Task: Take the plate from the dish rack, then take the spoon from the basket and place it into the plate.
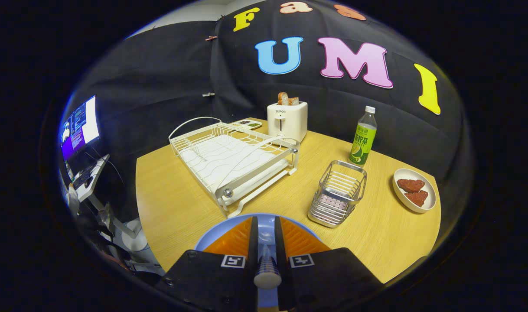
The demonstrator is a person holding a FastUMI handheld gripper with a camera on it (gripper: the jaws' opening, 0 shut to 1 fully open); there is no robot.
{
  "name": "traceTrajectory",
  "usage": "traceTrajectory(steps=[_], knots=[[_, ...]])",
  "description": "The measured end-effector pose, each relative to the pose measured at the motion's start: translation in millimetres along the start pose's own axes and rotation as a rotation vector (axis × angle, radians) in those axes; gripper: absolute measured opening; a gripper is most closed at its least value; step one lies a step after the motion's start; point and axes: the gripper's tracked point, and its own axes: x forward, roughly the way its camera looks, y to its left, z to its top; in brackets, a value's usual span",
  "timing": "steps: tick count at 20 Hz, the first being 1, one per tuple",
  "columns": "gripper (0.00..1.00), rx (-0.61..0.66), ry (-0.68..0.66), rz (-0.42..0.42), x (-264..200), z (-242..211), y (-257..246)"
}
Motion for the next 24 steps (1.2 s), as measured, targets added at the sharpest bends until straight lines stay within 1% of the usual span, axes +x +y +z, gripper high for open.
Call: traceTrajectory(steps=[6, 11, 12, 13, 16, 19, 24], knots=[[0.23, 0.023, 0.083, -0.003, -6, -32, -2], [0.23, 0.067, 0.072, -0.003, -5, -25, -6], [0.25, 0.075, 0.069, -0.014, -5, -21, -8], [0.28, 0.084, 0.059, -0.018, -7, -18, -10], [0.98, 0.099, 0.005, -0.024, -18, 7, -11], [0.99, 0.097, -0.061, -0.047, -33, 37, -13], [0.98, 0.117, -0.176, -0.118, -70, 97, -19]])
